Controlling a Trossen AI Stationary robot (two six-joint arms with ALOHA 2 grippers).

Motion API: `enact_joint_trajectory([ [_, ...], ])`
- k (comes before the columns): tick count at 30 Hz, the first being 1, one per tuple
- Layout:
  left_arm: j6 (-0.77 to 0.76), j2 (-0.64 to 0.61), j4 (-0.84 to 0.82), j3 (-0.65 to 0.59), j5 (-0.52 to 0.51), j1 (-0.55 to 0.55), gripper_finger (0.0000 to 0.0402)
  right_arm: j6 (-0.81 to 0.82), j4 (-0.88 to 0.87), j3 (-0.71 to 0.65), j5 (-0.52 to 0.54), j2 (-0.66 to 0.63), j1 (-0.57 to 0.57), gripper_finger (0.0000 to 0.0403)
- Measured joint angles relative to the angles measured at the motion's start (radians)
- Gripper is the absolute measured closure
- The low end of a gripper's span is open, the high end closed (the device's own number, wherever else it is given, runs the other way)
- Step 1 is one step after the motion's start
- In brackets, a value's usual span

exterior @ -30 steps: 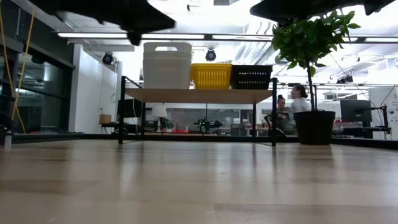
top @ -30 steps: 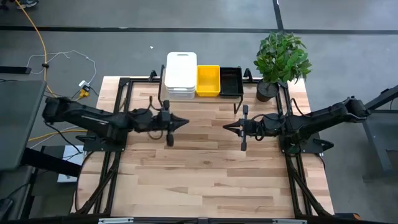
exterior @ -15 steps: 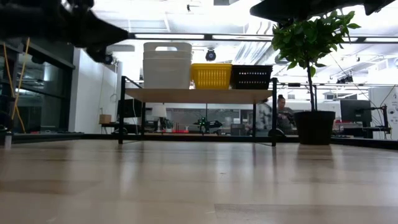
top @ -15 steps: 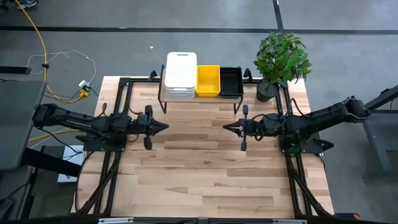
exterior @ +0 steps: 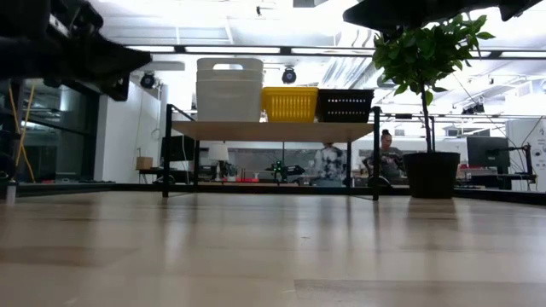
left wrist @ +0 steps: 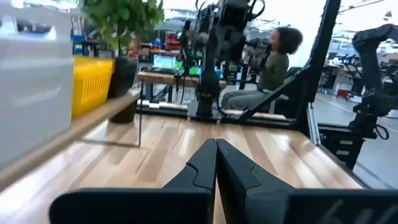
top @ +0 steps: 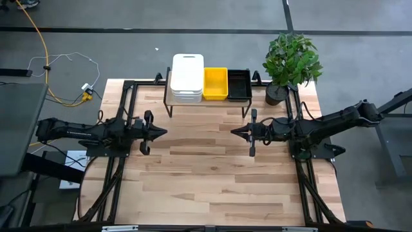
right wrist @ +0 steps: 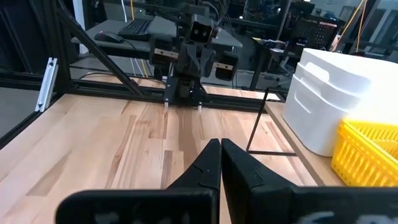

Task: Stack baskets on shelf by color
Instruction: Return to Home Position

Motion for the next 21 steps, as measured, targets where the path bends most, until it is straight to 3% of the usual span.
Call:
enact_joint_trajectory([
  [6,-0.047,-0.019,-0.081,-0.012,0.000,0.010,0.0402,0.027,-0.042,0.000,-0.003,-0.017,0.000,0.0403],
  [13,-0.041,-0.019,-0.079,-0.011,-0.001,0.010,0.0401,0.072,-0.157,-0.004,-0.012,-0.135,0.000,0.0403],
  [21,-0.038,-0.019,-0.086,-0.010,-0.006,0.010,0.0401,0.113,0.000,-0.261,-0.027,-0.411,-0.008,0.0403],
])
